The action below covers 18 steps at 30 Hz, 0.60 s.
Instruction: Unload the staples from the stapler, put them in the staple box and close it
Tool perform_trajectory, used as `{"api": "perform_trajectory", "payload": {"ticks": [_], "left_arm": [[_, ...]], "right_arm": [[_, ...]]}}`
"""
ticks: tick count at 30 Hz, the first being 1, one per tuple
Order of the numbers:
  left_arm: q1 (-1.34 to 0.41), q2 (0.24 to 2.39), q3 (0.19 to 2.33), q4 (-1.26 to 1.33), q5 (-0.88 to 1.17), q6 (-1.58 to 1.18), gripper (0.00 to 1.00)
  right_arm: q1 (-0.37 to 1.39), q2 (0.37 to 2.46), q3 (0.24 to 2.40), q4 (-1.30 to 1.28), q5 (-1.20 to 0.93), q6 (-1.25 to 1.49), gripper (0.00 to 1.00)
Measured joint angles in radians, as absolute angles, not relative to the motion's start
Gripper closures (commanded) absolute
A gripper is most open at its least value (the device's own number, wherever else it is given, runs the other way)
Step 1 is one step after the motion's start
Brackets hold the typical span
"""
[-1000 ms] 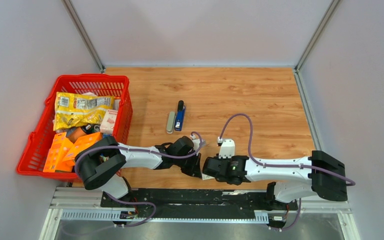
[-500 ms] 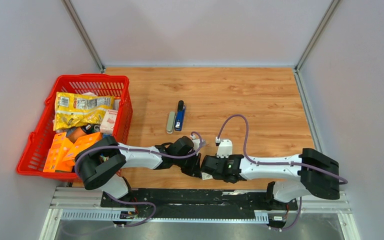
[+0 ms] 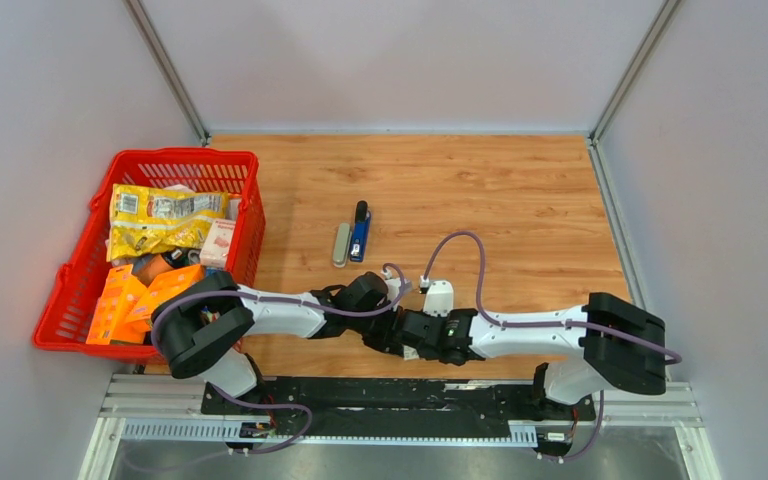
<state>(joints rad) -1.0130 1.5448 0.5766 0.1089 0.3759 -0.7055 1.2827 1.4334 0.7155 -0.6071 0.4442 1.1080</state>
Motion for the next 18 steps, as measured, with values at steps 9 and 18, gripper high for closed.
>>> {"api": "perform_trajectory", "payload": {"ticks": [9, 18], "left_arm": [[-1.011, 1.549, 0.577, 0.112, 0.385, -0.706, 1.0], [-1.011, 1.546, 0.578, 0.109, 0.383, -0.701, 1.0]], "right_arm": [[1.284, 1.443, 0.724, -0.608, 0.439, 1.094, 1.0], [1.279, 1.43, 0.714, -0.607, 0.441, 1.098, 0.88]]}}
